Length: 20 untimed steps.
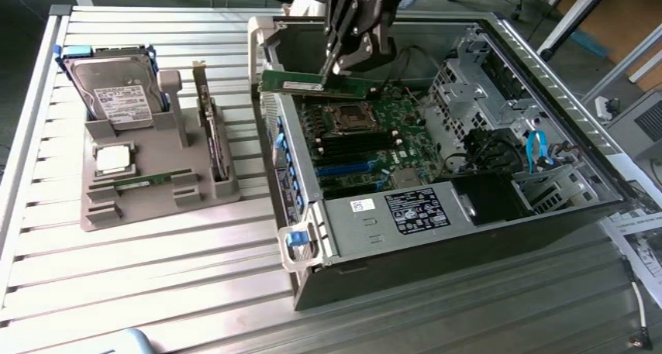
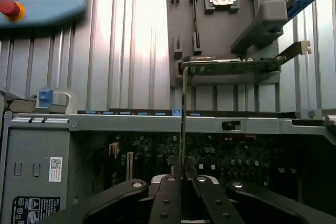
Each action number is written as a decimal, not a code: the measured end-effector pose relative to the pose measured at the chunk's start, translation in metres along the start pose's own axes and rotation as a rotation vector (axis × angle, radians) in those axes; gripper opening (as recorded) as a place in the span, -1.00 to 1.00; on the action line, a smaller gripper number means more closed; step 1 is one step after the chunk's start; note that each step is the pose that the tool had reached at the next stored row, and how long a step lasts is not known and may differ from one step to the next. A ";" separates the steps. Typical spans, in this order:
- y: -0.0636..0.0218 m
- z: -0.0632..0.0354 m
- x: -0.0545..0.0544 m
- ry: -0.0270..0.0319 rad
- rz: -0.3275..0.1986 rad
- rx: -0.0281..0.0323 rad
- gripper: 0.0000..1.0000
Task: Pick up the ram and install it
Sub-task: 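Pick up the ram and move it above insertion slot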
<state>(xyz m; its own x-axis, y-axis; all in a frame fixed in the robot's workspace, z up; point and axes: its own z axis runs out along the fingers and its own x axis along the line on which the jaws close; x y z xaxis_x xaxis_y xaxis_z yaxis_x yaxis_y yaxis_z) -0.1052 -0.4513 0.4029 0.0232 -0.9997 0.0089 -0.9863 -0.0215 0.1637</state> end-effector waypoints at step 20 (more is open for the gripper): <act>-0.1015 -0.0090 0.002 -0.0020 -0.001 -0.1022 -0.73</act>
<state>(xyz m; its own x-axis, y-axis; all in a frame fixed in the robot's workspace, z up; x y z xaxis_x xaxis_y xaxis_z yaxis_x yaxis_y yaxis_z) -0.0036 -0.4513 0.3952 0.0241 -0.9997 0.0066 -0.9644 -0.0215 0.2635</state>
